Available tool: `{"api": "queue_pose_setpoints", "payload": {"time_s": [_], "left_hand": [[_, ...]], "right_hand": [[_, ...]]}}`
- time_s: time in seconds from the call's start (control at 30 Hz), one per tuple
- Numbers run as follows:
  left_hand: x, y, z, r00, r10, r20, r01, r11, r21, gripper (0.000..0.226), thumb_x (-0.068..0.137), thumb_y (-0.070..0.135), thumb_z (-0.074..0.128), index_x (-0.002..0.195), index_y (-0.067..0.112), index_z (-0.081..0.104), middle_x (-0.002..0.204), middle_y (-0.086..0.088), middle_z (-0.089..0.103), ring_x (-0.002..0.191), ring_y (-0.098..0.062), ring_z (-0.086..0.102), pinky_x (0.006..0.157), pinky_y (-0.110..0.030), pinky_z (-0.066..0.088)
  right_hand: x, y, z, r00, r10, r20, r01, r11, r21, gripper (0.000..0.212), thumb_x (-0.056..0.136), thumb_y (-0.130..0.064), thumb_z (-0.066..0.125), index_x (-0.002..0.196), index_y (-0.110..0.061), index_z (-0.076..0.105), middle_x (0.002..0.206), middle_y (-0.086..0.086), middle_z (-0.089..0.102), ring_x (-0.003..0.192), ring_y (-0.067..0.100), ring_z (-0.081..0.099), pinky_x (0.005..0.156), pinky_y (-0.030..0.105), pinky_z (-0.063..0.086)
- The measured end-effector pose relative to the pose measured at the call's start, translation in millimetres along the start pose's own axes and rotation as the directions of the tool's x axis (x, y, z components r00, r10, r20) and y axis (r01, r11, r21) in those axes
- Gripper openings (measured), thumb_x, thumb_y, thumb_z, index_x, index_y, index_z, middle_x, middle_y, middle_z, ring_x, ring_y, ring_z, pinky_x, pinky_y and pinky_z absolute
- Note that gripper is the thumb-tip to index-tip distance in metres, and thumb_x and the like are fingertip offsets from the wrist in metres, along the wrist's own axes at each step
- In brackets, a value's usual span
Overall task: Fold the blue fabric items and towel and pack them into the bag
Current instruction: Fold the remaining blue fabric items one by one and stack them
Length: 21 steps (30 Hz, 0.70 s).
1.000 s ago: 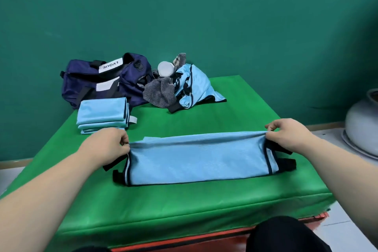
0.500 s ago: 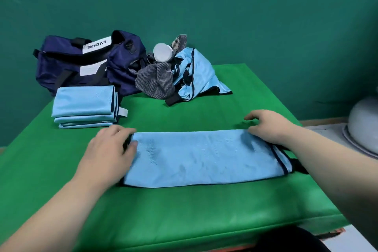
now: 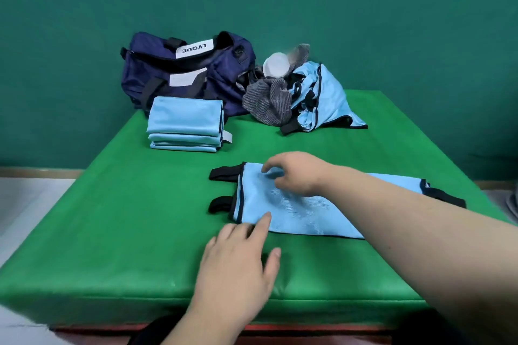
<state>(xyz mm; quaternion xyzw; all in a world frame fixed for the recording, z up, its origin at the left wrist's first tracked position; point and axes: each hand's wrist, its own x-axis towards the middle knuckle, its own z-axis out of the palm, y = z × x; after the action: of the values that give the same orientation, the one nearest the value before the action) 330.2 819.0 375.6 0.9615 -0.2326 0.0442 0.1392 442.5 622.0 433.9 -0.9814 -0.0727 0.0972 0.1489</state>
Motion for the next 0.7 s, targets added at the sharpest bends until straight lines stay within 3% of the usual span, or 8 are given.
{"api": "queue_pose_setpoints", "payload": {"time_s": [0.2,0.3,0.43,0.57,0.63,0.7], "left_hand": [[-1,-3,16,0.997,-0.038,-0.072,0.041,0.998,0.052,0.071,0.079,0.066,0.041,0.134,0.025,0.059,0.107,-0.011,0.070,0.103,-0.031,0.065,0.079,-0.048,0.055],[6,-3,26,0.987,-0.085,-0.138,0.091,0.995,0.044,0.076,0.077,0.068,0.042,0.136,0.024,0.059,0.109,-0.018,0.067,0.105,-0.037,0.062,0.083,-0.053,0.051],[16,-3,25,0.976,-0.152,-0.156,0.151,0.988,-0.015,0.082,0.076,0.070,0.044,0.141,0.021,0.053,0.102,-0.008,0.059,0.096,-0.031,0.053,0.080,-0.051,0.042],[21,-5,24,0.967,-0.203,-0.151,0.187,0.976,-0.114,0.083,0.075,0.069,0.045,0.140,0.019,0.052,0.102,0.004,0.061,0.100,-0.025,0.053,0.082,-0.048,0.042],[19,-6,17,0.973,-0.208,-0.103,0.186,0.964,-0.190,0.082,0.078,0.067,0.042,0.147,0.023,0.044,0.116,0.009,0.060,0.113,-0.020,0.051,0.094,-0.047,0.042],[19,-11,10,0.976,-0.204,-0.072,0.168,0.925,-0.340,0.076,0.087,0.063,0.040,0.155,0.032,0.025,0.138,0.016,0.047,0.132,-0.012,0.035,0.110,-0.037,0.032]], "right_hand": [[30,-18,13,0.998,-0.003,0.067,0.002,1.000,0.011,0.041,0.088,-0.003,0.049,0.119,-0.025,0.063,0.130,-0.009,0.065,0.121,0.011,0.059,0.103,0.034,0.047],[43,-22,19,0.998,-0.051,0.048,0.054,0.995,-0.082,0.031,0.087,-0.005,0.052,0.109,-0.024,0.064,0.115,-0.005,0.064,0.108,0.017,0.059,0.092,0.032,0.048],[55,-21,28,0.992,-0.123,-0.018,0.117,0.973,-0.200,0.021,0.083,-0.009,0.055,0.094,-0.026,0.059,0.095,-0.005,0.054,0.092,0.021,0.053,0.080,0.035,0.047],[59,-23,29,0.994,-0.102,-0.029,0.096,0.984,-0.153,0.023,0.082,-0.006,0.054,0.088,-0.028,0.058,0.089,-0.008,0.058,0.088,0.020,0.056,0.076,0.033,0.048],[54,-25,22,0.997,-0.062,-0.048,0.059,0.996,-0.066,0.021,0.083,-0.008,0.056,0.089,-0.027,0.063,0.086,-0.010,0.060,0.082,0.016,0.055,0.070,0.027,0.043],[44,-27,9,0.995,-0.013,-0.104,0.021,0.997,0.068,0.021,0.082,-0.007,0.057,0.087,-0.026,0.063,0.081,-0.012,0.060,0.076,0.012,0.057,0.064,0.024,0.043]]}}
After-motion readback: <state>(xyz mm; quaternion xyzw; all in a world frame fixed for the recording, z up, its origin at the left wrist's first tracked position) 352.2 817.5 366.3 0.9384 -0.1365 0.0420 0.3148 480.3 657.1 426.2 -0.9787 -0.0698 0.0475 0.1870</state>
